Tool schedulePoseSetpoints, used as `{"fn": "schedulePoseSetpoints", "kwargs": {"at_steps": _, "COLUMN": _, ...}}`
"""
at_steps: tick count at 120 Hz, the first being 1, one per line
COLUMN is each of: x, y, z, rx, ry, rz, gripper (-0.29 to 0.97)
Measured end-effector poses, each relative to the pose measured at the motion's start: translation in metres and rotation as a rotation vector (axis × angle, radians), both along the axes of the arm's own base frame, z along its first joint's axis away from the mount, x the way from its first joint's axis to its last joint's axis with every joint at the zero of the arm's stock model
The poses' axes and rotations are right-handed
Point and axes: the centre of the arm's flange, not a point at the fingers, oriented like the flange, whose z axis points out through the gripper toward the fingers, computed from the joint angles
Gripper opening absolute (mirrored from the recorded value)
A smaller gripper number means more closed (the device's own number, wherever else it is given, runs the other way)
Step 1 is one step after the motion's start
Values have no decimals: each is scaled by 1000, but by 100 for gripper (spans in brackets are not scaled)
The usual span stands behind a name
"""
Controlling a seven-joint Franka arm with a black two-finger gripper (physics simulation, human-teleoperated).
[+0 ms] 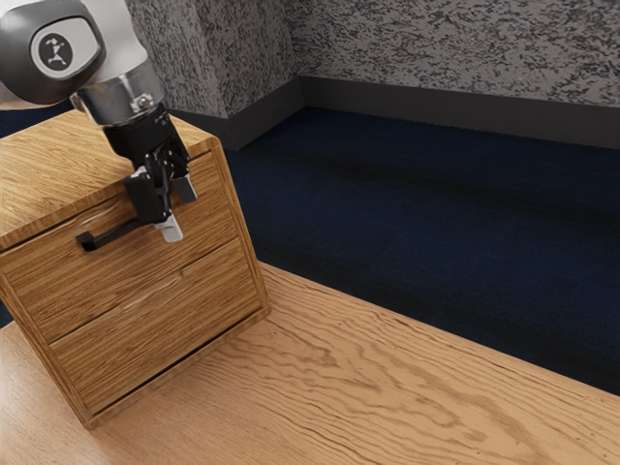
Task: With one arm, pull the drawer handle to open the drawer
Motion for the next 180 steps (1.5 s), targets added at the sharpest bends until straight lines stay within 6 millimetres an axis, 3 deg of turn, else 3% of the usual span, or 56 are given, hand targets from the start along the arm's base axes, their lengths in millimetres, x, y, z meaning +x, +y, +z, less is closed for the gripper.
{"fn": "schedulePoseSetpoints", "kwargs": {"at_steps": 45, "x": -2, "y": 0, "z": 4, "rx": 5, "ry": -4, "rz": 24, "gripper": 68}}
{"fn": "schedulePoseSetpoints", "kwargs": {"at_steps": 48, "x": -6, "y": 0, "z": 12, "rx": 8, "ry": -20, "rz": 23, "gripper": 68}}
{"fn": "schedulePoseSetpoints", "kwargs": {"at_steps": 55, "x": -30, "y": -11, "z": 54, "rx": 30, "ry": -95, "rz": 3, "gripper": 68}}
{"fn": "schedulePoseSetpoints", "kwargs": {"at_steps": 66, "x": -65, "y": -61, "z": 109, "rx": 76, "ry": -186, "rz": -80, "gripper": 68}}
{"fn": "schedulePoseSetpoints", "kwargs": {"at_steps": 77, "x": -81, "y": -94, "z": 125, "rx": 115, "ry": -194, "rz": -117, "gripper": 68}}
{"fn": "schedulePoseSetpoints", "kwargs": {"at_steps": 90, "x": -110, "y": -99, "z": 145, "rx": 176, "ry": -217, "rz": -63, "gripper": 68}}
{"fn": "schedulePoseSetpoints", "kwargs": {"at_steps": 103, "x": -117, "y": -87, "z": 145, "rx": 212, "ry": -198, "rz": 9, "gripper": 68}}
{"fn": "schedulePoseSetpoints", "kwargs": {"at_steps": 113, "x": -117, "y": -95, "z": 142, "rx": 221, "ry": -188, "rz": 16, "gripper": 68}}
{"fn": "schedulePoseSetpoints", "kwargs": {"at_steps": 119, "x": -116, "y": -114, "z": 140, "rx": 226, "ry": -186, "rz": -14, "gripper": 68}}
{"fn": "schedulePoseSetpoints", "kwargs": {"at_steps": 129, "x": -118, "y": -175, "z": 135, "rx": 203, "ry": -184, "rz": -138, "gripper": 68}}
{"fn": "schedulePoseSetpoints", "kwargs": {"at_steps": 135, "x": -119, "y": -190, "z": 132, "rx": 162, "ry": -180, "rz": -190, "gripper": 66}}
{"fn": "schedulePoseSetpoints", "kwargs": {"at_steps": 149, "x": -112, "y": -187, "z": 119, "rx": 160, "ry": -149, "rz": -255, "gripper": 66}}
{"fn": "schedulePoseSetpoints", "kwargs": {"at_steps": 165, "x": -104, "y": -160, "z": 116, "rx": 179, "ry": -136, "rz": -326, "gripper": 67}}
{"fn": "schedulePoseSetpoints", "kwargs": {"at_steps": 180, "x": -100, "y": -190, "z": 111, "rx": 187, "ry": -130, "rz": -514, "gripper": 67}}
